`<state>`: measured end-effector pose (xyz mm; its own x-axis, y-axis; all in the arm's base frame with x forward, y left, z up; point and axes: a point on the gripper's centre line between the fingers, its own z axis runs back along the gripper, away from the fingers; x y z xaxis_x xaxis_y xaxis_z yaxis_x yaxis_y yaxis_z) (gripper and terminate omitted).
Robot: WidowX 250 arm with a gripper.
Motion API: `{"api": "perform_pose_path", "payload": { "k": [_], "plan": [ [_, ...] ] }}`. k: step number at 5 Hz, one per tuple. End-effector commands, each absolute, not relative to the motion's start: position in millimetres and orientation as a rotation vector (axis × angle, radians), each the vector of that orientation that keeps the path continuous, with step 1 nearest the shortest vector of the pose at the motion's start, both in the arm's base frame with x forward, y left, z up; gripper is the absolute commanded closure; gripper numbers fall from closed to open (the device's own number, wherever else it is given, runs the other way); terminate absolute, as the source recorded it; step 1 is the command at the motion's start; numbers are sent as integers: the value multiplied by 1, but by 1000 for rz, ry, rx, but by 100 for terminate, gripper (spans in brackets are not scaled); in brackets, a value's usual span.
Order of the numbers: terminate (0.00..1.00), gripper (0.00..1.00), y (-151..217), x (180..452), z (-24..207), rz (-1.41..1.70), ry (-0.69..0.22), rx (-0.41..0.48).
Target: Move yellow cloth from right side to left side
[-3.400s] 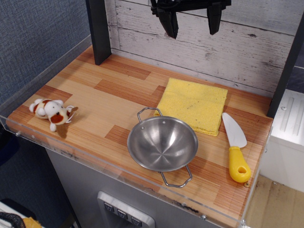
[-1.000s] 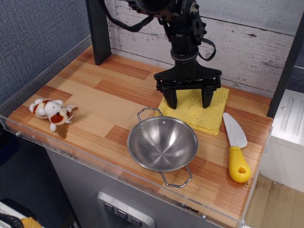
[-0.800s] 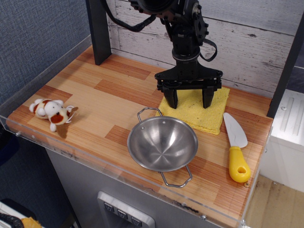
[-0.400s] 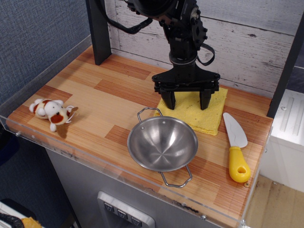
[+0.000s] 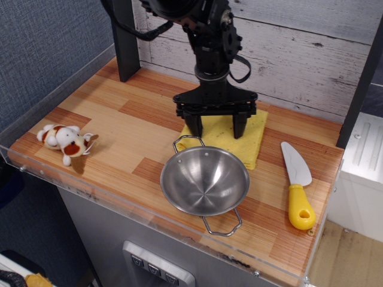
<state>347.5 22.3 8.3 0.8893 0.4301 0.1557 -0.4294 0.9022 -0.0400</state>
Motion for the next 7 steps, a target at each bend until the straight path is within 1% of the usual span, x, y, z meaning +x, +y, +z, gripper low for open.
{"api": "perform_pose_path", "payload": {
  "k": [1,2,3,5,7],
  "plan": [
    [0,0,66,331,-3,532,-127,29],
    [0,0,85,327,-6,564,-117,42],
    [0,0,103,324,-3,592,-121,53],
    [0,0,138,307,2,664,-130,66],
    [0,0,172,291,15,705,-142,99]
  ]
}}
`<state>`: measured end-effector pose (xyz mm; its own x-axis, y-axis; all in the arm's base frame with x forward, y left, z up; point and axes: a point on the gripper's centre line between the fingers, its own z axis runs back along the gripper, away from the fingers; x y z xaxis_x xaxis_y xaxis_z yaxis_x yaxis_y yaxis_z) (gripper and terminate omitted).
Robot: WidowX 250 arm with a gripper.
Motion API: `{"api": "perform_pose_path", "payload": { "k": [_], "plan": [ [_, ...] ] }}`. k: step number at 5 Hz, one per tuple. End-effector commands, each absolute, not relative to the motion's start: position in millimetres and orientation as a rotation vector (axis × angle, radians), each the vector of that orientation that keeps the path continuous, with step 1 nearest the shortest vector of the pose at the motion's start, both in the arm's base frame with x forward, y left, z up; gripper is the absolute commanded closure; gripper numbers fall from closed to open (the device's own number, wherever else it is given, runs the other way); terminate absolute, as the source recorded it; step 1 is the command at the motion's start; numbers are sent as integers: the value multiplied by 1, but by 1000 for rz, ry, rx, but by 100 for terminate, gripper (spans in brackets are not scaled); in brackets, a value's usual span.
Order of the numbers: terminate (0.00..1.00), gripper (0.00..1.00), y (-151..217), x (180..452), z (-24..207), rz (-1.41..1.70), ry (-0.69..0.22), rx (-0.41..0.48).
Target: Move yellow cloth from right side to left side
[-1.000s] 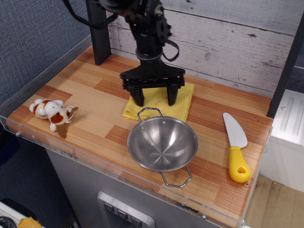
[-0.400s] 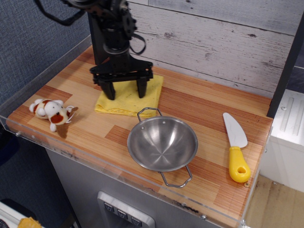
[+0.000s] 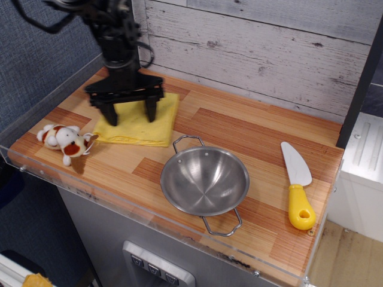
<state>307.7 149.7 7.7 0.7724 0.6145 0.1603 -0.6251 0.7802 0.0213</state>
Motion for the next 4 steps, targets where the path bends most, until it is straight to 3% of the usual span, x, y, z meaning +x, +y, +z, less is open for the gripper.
{"api": "perform_pose_path", "payload": {
  "k": [1,2,4],
  "plan": [
    [0,0,176,287,17,725,-155,102],
    [0,0,163,293,14,705,-148,86],
    [0,0,155,306,41,691,-210,72]
  ]
}}
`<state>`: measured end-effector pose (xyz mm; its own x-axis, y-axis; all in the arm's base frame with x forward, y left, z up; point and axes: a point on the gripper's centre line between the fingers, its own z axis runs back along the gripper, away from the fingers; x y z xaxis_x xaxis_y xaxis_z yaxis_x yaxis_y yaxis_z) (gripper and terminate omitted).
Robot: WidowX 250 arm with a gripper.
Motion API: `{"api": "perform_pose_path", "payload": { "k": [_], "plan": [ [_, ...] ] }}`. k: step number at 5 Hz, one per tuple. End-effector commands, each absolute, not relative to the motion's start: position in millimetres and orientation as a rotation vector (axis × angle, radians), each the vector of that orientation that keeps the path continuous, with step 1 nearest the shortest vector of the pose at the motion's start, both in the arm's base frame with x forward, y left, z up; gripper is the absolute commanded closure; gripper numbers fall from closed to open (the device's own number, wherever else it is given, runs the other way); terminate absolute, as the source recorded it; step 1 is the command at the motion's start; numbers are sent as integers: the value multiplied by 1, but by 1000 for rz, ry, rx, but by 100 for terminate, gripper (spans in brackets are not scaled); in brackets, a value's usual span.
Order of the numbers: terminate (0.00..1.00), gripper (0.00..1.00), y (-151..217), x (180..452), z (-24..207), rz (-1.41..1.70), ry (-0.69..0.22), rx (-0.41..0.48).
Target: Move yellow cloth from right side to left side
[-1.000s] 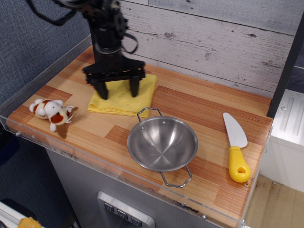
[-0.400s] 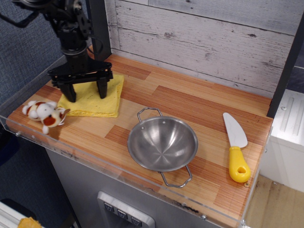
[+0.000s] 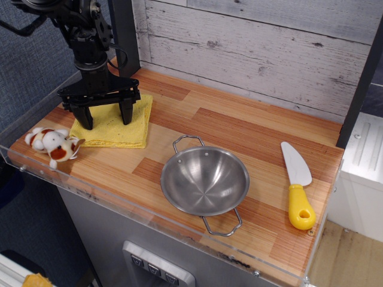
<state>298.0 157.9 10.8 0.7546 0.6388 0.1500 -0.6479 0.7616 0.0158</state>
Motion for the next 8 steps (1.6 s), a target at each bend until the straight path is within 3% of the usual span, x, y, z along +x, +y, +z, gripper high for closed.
{"api": "perform_pose_path", "payload": {
  "k": [1,4,8],
  "plan": [
    [0,0,152,315,63,677,-250,69],
    [0,0,132,296,137,652,-386,48],
    [0,0,132,296,137,652,-386,48]
  ]
}}
